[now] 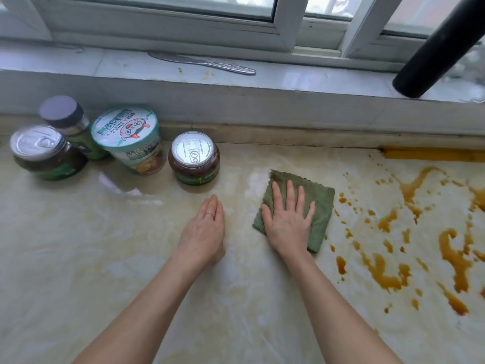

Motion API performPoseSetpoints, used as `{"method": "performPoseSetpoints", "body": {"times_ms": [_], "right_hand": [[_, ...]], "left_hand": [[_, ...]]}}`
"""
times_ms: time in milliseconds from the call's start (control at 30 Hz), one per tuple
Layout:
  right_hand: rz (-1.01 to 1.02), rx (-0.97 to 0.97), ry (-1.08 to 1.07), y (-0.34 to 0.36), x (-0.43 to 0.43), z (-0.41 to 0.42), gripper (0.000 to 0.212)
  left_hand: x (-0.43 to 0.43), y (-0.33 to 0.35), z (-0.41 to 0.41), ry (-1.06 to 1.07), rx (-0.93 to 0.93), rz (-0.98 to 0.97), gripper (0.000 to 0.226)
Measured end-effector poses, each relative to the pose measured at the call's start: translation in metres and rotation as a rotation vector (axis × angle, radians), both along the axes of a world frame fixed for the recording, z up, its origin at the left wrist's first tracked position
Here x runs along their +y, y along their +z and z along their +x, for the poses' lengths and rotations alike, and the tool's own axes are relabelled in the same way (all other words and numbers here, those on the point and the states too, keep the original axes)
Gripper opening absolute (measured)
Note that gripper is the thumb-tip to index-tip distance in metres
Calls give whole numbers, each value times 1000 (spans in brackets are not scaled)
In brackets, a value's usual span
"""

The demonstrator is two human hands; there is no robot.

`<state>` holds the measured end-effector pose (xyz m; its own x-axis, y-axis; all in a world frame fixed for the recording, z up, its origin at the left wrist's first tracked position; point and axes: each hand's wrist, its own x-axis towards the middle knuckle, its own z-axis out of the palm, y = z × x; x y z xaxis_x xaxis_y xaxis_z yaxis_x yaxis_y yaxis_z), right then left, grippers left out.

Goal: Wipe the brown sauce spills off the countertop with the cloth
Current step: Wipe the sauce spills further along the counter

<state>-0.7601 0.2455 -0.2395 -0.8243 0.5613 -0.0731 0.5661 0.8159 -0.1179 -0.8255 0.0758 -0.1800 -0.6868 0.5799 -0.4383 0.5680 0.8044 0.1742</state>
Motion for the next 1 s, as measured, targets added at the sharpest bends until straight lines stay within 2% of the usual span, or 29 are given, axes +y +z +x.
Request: {"method": "performPoseSetpoints", "body": {"times_ms": [100, 200, 300, 400, 533, 633, 700, 767, 867, 1000], "right_hand": [[-24, 6, 163, -1, -39, 19, 66], [3, -3, 374, 0, -21, 47, 60], [-8, -60, 239, 2, 19, 51, 62], [-49, -92, 62, 5, 7, 46, 70], [-45, -17, 263, 3, -61, 72, 62], [-26, -4, 437, 0, -48, 91, 57], [-14, -9, 371, 0, -20, 94, 56], [-28, -22, 211, 0, -5, 90, 58], [-16, 24, 84, -1, -35, 88, 61], [-19, 44, 368, -2, -85, 117, 58]], "left_hand": [[-2, -5, 0, -10, 17, -2, 76], [-3, -7, 1, -9, 17, 2, 76], [-3, -6, 2, 2, 4, 18, 73], [-2, -6, 3, 19, -2, 25, 73], [0, -8, 4, 30, 16, 11, 72], [1, -5, 5, 28, 8, 1, 72], [0, -4, 4, 31, -16, 9, 71], [-2, -5, 3, 30, -23, 13, 71], [-1, -8, 4, 28, -14, 11, 71], [0, -13, 6, 23, 25, 14, 71]]}}
